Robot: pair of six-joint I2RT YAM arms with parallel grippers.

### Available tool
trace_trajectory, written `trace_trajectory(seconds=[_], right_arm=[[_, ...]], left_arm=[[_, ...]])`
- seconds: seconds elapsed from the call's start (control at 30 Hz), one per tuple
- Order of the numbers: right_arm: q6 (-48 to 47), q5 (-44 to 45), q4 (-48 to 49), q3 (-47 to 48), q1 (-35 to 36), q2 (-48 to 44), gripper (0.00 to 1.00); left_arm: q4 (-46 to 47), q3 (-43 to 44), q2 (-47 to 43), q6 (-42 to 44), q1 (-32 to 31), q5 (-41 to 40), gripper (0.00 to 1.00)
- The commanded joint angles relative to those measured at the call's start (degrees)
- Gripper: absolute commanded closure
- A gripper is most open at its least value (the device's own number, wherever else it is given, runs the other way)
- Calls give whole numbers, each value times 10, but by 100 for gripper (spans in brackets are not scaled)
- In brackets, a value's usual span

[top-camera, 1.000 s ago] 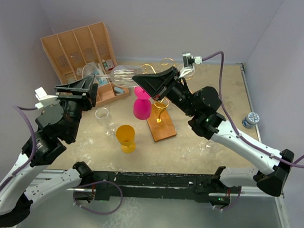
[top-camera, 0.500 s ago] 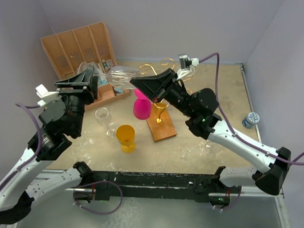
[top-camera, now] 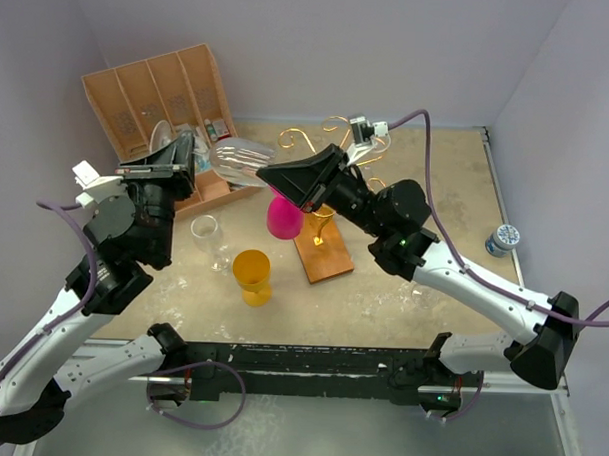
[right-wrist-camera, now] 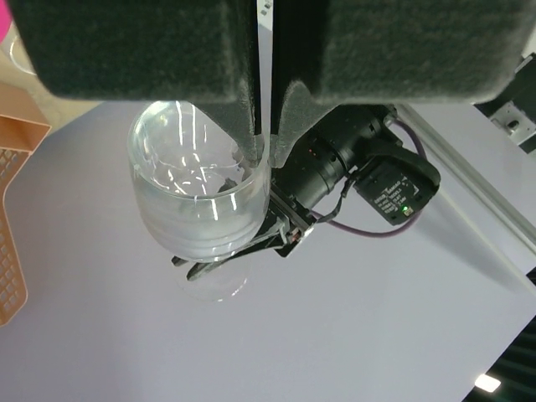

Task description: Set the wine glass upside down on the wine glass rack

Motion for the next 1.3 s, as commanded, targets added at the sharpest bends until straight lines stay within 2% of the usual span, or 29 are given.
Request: trace_trajectory(seconds=[0.0, 0.07, 0.17, 0.23, 0.3, 0.5, 0.63, 0.9, 1.13, 1.27], right_arm=[[-4, -34, 19, 24, 2, -23, 96], [-16, -27, -21, 34, 2, -29, 79], [-31, -14, -82, 33, 2, -49, 47], [-41, -6, -120, 22, 3, -68, 34], [-57, -7, -159, 13, 2, -85, 29], [-144, 6, -288, 41, 2, -115, 26], [-214, -3, -322, 61, 2, -122, 27], [-256, -54, -272, 73, 2, -111, 29], [-248, -103, -188, 54, 3, -100, 31], [-234, -113, -148, 46, 3, -94, 33]], left_arm=[[84, 12, -9, 89, 3, -17, 100], [90, 20, -9, 122, 2, -14, 100], [100, 32, -13, 177, 2, -9, 100], [98, 46, -13, 217, 2, 1, 100], [92, 67, -13, 263, 2, 22, 100], [16, 135, -7, 387, 2, 118, 100], [-22, 164, -4, 450, 2, 201, 100], [-33, 169, 10, 528, 2, 393, 100], [28, 133, 26, 527, 2, 522, 100], [46, 122, 41, 521, 3, 563, 100]])
